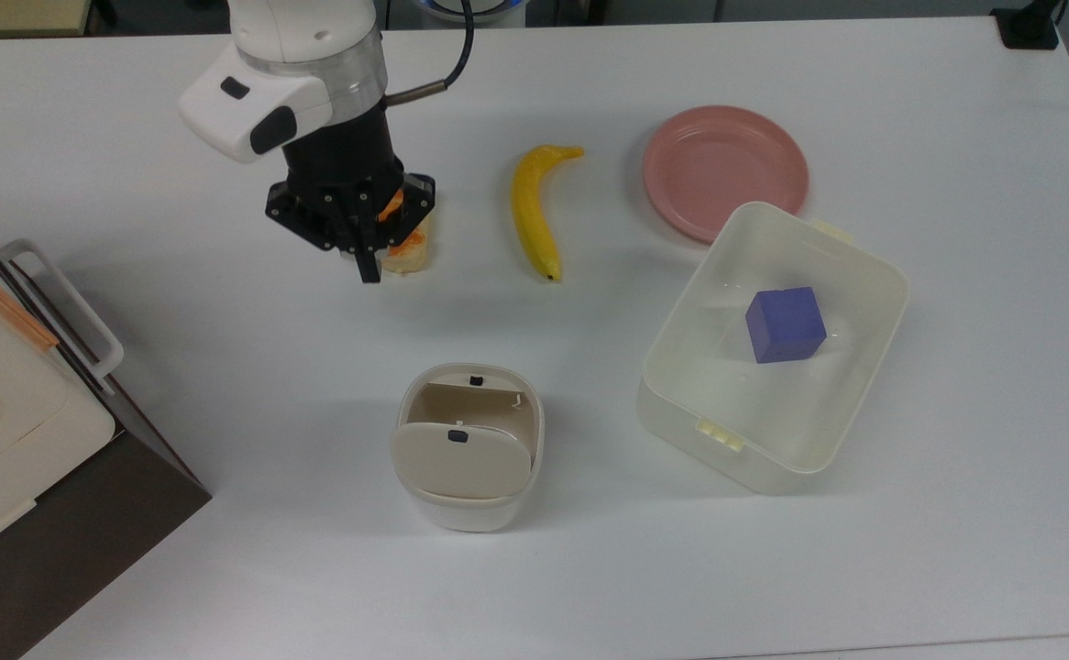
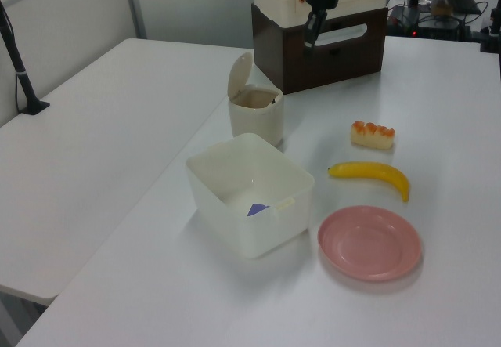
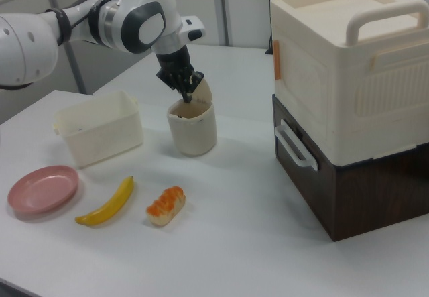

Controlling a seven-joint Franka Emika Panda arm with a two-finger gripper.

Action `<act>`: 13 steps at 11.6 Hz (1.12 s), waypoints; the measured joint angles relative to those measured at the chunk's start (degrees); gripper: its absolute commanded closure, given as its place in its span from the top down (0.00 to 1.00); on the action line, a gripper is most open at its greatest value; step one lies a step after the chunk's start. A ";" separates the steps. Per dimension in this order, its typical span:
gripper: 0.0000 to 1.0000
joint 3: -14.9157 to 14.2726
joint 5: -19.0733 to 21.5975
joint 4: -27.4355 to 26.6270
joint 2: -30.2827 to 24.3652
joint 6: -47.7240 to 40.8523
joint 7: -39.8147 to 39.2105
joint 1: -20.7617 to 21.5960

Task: Close the trash can
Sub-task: 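Move the gripper over the raised lid of the cream trash can, then push the raised lid down with the gripper until it shuts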

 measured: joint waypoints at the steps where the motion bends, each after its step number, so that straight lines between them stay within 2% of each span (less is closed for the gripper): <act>1: 0.00 0.01 0.00 1.50 1.31 1.77 0.00 0.12; 5: 0.00 0.07 0.00 5.61 5.57 13.46 0.00 1.69; 9: 0.00 0.08 0.00 5.89 6.10 20.67 0.00 3.03; 13: 0.00 0.08 -0.44 6.62 10.40 27.63 -0.26 3.36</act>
